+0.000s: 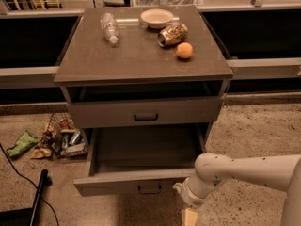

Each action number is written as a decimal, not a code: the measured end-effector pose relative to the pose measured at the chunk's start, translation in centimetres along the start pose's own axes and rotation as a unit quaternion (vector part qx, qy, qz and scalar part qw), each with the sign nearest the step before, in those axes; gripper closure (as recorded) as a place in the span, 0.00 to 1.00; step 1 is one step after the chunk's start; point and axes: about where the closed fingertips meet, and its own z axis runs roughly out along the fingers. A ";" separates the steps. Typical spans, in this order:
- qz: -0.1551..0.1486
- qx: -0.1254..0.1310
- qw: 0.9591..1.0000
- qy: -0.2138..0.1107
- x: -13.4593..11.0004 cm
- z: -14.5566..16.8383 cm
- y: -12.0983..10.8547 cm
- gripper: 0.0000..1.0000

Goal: Close middle drawer

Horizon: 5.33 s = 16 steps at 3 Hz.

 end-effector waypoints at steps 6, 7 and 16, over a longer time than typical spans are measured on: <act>-0.026 0.052 0.998 0.030 2.7 -0.9 -7.7 0.16; -0.026 0.052 0.998 0.030 2.7 -0.9 -7.7 0.00; -0.029 0.228 0.973 0.006 5.6 -6.0 -19.0 0.58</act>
Offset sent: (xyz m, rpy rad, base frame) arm 0.0625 -0.0189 -0.0163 -0.0336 -0.0751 0.0921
